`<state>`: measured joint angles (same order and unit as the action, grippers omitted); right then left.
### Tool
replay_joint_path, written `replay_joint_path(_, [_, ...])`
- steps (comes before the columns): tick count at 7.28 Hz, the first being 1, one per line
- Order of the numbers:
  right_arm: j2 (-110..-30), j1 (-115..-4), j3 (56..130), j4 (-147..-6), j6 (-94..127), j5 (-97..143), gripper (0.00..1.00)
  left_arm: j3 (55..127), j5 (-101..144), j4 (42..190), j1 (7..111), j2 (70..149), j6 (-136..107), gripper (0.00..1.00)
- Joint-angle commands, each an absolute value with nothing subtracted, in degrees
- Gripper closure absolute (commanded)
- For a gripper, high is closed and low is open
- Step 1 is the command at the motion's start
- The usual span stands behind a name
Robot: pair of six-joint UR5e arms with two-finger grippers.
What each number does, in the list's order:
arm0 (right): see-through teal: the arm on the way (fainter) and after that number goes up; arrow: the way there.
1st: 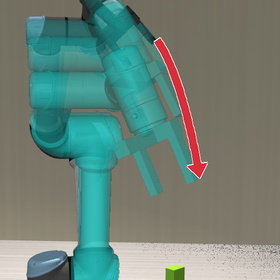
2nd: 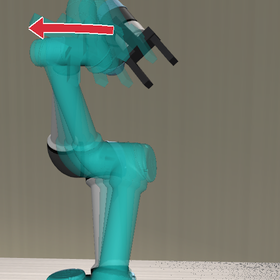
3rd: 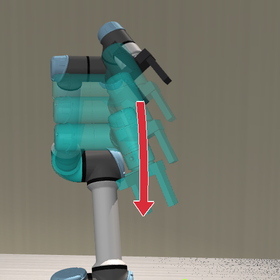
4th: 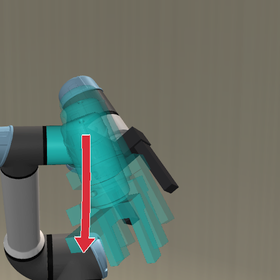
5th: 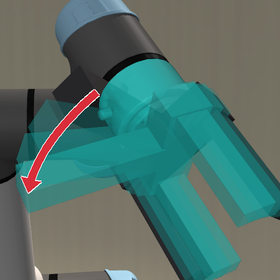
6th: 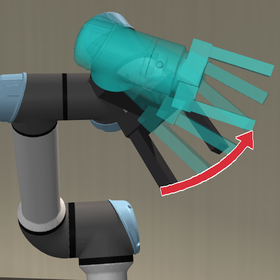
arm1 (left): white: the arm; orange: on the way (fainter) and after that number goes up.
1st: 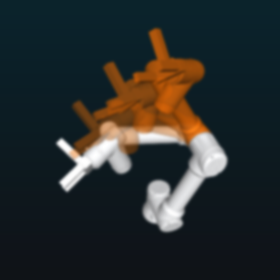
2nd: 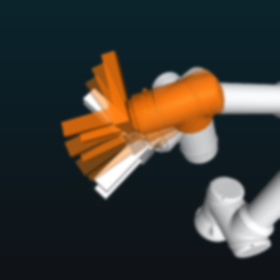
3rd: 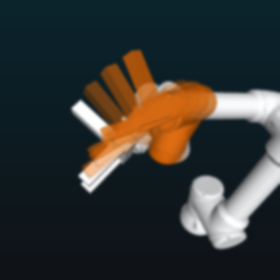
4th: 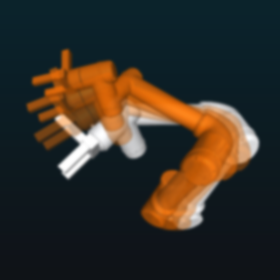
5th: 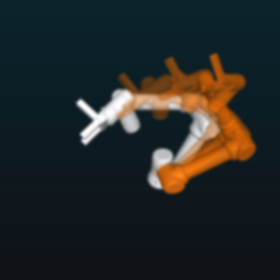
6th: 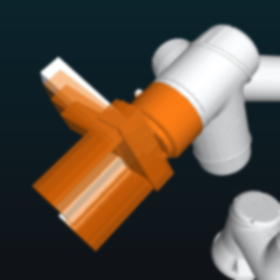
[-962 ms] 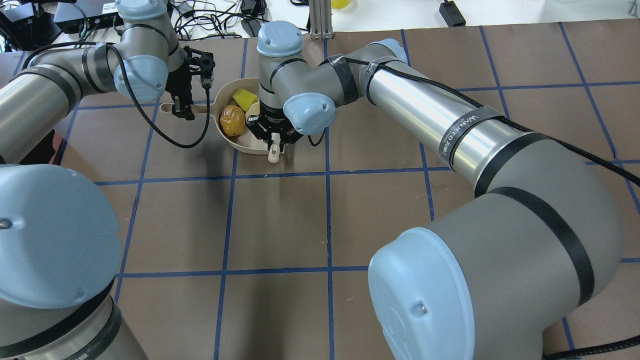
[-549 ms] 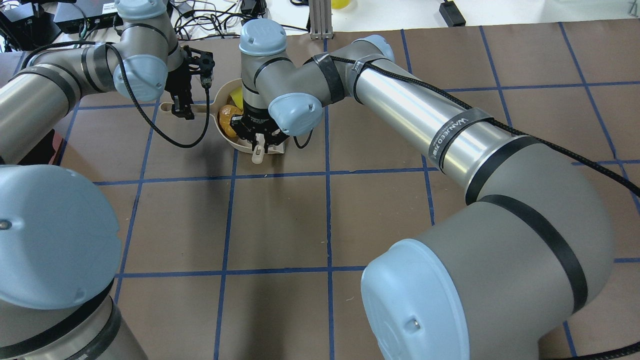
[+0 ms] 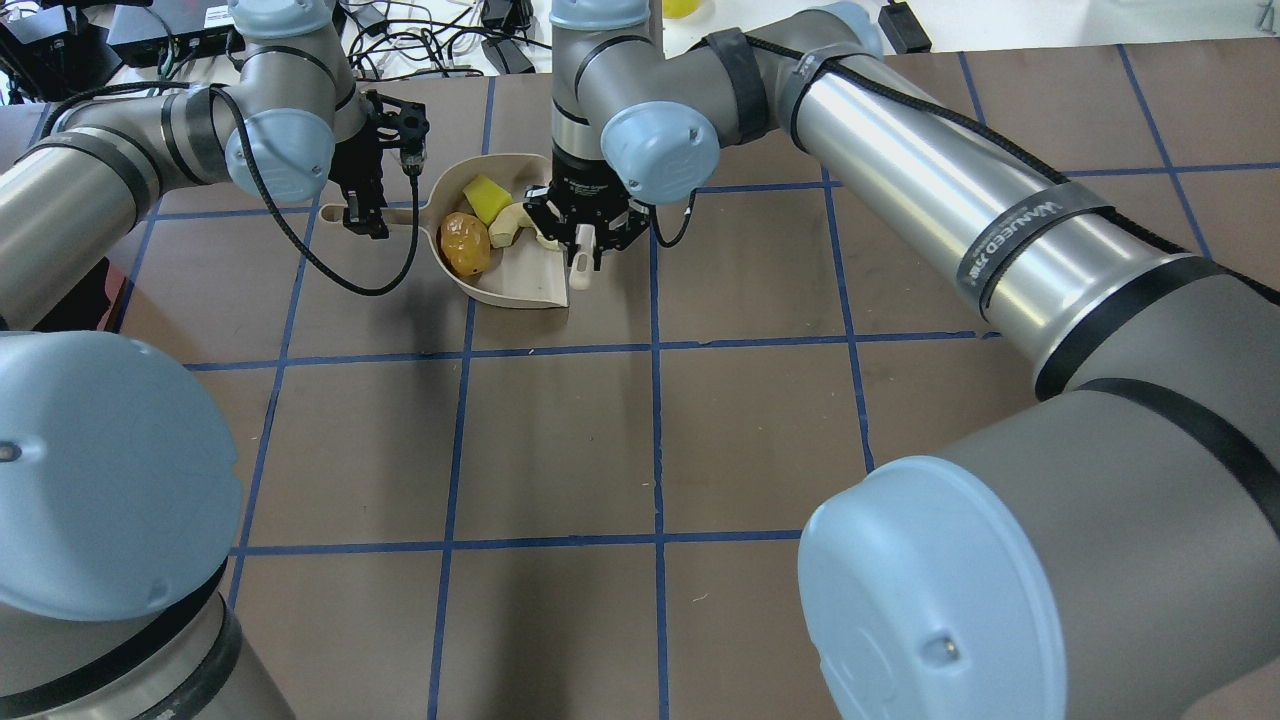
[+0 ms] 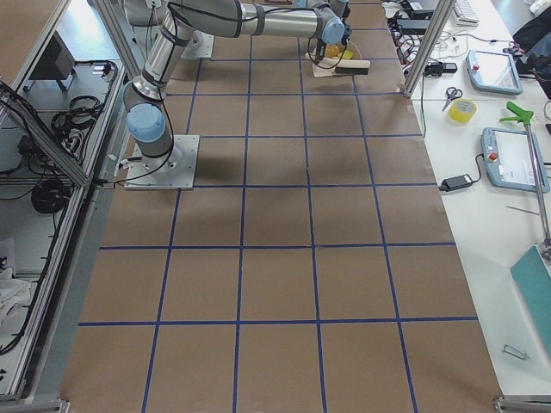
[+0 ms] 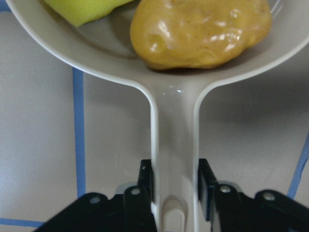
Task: Sweep and dump trash into bin
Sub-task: 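Carry the dustpan to the bin with the left gripper while the right returns the brush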
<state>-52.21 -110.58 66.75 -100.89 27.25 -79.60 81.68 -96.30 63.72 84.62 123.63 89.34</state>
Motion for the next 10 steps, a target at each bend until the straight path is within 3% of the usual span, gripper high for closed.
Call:
replay_joint_path(1, [-56.1, -104.3, 67.5, -93.6, 19.1, -82.2, 1.00, 81.9, -95.6, 63.7, 84.8, 123.3, 89.3, 0.99])
replay_joint_path(6, [-69.1, -77.8, 86.5, -96.7, -14.4, -89.0, 1.00, 79.2, -82.9, 73.1, 73.9, 120.2, 92.7, 1.00])
replay_joint_path(10, [-70.0, -69.1, 97.8, -113.3, -22.1, -92.5, 1.00, 66.3, -80.6, 90.2, 53.1, 119.4, 111.2, 1.00])
